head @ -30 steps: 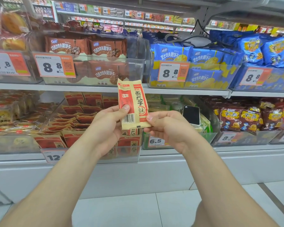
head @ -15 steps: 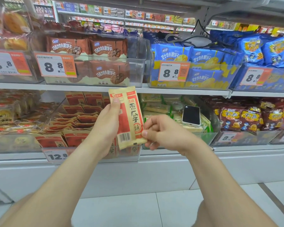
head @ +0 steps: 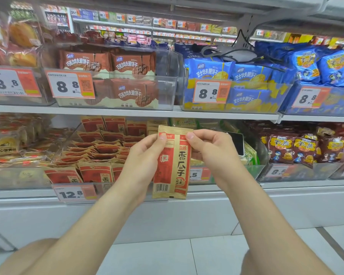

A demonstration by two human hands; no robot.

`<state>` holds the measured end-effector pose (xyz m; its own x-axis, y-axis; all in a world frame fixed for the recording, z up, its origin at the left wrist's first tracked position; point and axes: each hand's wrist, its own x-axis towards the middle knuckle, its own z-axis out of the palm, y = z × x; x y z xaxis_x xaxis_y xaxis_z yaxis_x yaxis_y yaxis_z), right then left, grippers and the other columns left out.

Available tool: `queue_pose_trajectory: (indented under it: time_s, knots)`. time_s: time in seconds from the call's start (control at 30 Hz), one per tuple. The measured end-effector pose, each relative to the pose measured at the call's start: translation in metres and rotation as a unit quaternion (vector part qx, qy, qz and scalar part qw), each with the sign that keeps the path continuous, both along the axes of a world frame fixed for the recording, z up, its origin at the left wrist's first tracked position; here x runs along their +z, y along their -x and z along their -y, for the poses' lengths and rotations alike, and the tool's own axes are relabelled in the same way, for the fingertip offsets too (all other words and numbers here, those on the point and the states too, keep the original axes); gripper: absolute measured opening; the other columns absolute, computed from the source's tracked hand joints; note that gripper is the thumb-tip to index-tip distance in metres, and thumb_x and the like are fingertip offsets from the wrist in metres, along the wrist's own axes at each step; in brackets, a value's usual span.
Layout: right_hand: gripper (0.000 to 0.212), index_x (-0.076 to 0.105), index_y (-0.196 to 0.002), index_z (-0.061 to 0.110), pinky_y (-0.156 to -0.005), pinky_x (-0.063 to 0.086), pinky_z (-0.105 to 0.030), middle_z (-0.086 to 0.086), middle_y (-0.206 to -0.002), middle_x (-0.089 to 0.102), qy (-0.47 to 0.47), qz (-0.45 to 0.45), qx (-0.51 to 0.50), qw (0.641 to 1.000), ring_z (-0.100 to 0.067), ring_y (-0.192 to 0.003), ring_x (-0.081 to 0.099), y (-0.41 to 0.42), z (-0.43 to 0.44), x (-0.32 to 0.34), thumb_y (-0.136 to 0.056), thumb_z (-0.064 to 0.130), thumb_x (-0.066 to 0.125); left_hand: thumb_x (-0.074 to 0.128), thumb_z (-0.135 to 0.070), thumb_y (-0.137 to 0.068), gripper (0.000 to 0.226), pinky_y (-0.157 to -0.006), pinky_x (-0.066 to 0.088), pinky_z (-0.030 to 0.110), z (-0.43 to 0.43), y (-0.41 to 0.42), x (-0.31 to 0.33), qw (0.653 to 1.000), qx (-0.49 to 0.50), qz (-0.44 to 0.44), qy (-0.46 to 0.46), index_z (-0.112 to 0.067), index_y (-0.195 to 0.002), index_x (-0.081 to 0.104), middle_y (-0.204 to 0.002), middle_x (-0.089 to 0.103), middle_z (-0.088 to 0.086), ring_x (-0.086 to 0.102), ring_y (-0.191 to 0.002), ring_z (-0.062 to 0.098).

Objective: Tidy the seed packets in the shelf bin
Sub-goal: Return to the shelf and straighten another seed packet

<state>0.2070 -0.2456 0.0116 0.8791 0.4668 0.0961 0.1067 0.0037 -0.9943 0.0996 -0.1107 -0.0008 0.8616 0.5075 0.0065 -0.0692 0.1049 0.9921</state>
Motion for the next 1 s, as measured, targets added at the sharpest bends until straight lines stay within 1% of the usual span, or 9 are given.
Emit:
queue_pose_trajectory:
  time_s: [0.27,0.4,0.5,0.63,0.7,0.77,0.87,0.93,1.0]
  knots:
    - [0.017,0.079,-0.109,0.007,-0.081,0.064,-0.028,-0.006,-0.095,0.083,0.013,-0.012,0.014,1.000,-0.019,-0.091,0.081,0.002,0.000,0.003,-0.106,0.017,0.066,0.052,-0.028,-0.114,0.029,-0.102,0.059,0.061,-0.002,-0.004,-0.003,0.997,0.000,0.017,0.076,-0.019,-0.123,0.078,-0.114,0.082,0.011,0.079,-0.108,0.029]
    - [0.021,0.077,-0.100,0.001,-0.073,0.061,-0.027,-0.012,-0.092,0.082,0.007,-0.036,0.028,0.999,-0.018,-0.080,0.076,0.004,-0.001,0.006,-0.106,0.014,0.062,0.062,-0.012,-0.108,0.021,-0.081,0.066,0.048,-0.003,-0.003,-0.001,0.995,0.054,0.050,0.063,-0.024,-0.125,0.066,-0.103,0.083,0.007,0.081,-0.090,0.024]
    - [0.024,0.076,-0.091,0.007,-0.073,0.059,-0.031,-0.016,-0.088,0.080,0.024,-0.020,0.036,0.999,-0.021,-0.077,0.073,0.008,-0.004,0.005,-0.105,0.014,0.058,0.067,-0.011,-0.105,0.015,-0.065,0.066,0.035,-0.001,-0.001,0.000,0.993,0.098,0.047,-0.049,-0.022,-0.113,0.061,-0.099,0.082,-0.001,0.080,-0.083,0.021]
    - [0.023,0.076,-0.081,0.015,-0.078,0.057,-0.044,-0.020,-0.089,0.077,0.012,0.034,-0.008,0.999,-0.023,-0.077,0.069,0.011,-0.010,0.001,-0.100,0.017,0.063,0.087,-0.043,-0.087,0.032,-0.067,0.060,0.022,0.003,0.004,-0.004,0.959,0.116,0.026,-0.258,-0.031,-0.100,0.060,-0.096,0.077,-0.019,0.075,-0.085,0.002]
    - [0.023,0.074,-0.080,0.017,-0.075,0.057,-0.040,-0.016,-0.088,0.078,-0.006,0.037,-0.014,0.999,-0.021,-0.077,0.070,0.014,-0.012,0.000,-0.101,0.017,0.063,0.091,-0.053,-0.080,0.042,-0.070,0.058,0.025,0.003,0.005,-0.008,0.938,0.145,0.027,-0.314,-0.031,-0.094,0.058,-0.093,0.075,-0.019,0.072,-0.083,0.001]
    - [0.027,0.070,-0.078,0.018,-0.068,0.053,-0.033,-0.006,-0.076,0.072,-0.025,0.017,-0.003,1.000,-0.016,-0.071,0.065,0.018,-0.014,0.000,-0.103,0.018,0.059,0.090,-0.052,-0.081,0.040,-0.078,0.062,0.036,0.003,0.005,-0.009,0.930,0.160,0.045,-0.328,-0.031,-0.092,0.059,-0.093,0.075,-0.019,0.072,-0.086,0.002]
    - [0.026,0.074,-0.088,0.011,-0.077,0.057,-0.043,-0.011,-0.084,0.074,-0.039,-0.003,0.023,0.999,-0.021,-0.078,0.069,0.020,-0.014,0.000,-0.105,0.022,0.058,0.088,-0.045,-0.085,0.029,-0.085,0.063,0.043,0.002,0.005,-0.009,0.924,0.180,0.070,-0.330,-0.031,-0.092,0.064,-0.095,0.076,-0.021,0.074,-0.088,0.001]
    - [0.026,0.080,-0.096,0.011,-0.084,0.061,-0.041,-0.013,-0.093,0.080,-0.011,0.052,0.026,0.998,-0.018,-0.083,0.073,0.019,-0.012,0.000,-0.107,0.023,0.059,0.087,-0.038,-0.086,0.021,-0.082,0.064,0.043,0.000,0.004,-0.010,0.925,0.191,0.073,-0.319,-0.030,-0.091,0.067,-0.092,0.076,-0.019,0.075,-0.085,0.003]
    - [0.030,0.081,-0.095,0.008,-0.078,0.060,-0.038,-0.015,-0.090,0.079,0.017,0.135,0.021,0.991,-0.015,-0.079,0.071,0.019,-0.012,0.000,-0.109,0.022,0.058,0.084,-0.031,-0.087,0.013,-0.078,0.065,0.042,-0.001,0.004,-0.010,0.928,0.195,0.071,-0.309,-0.028,-0.088,0.071,-0.086,0.077,-0.018,0.076,-0.080,0.005]
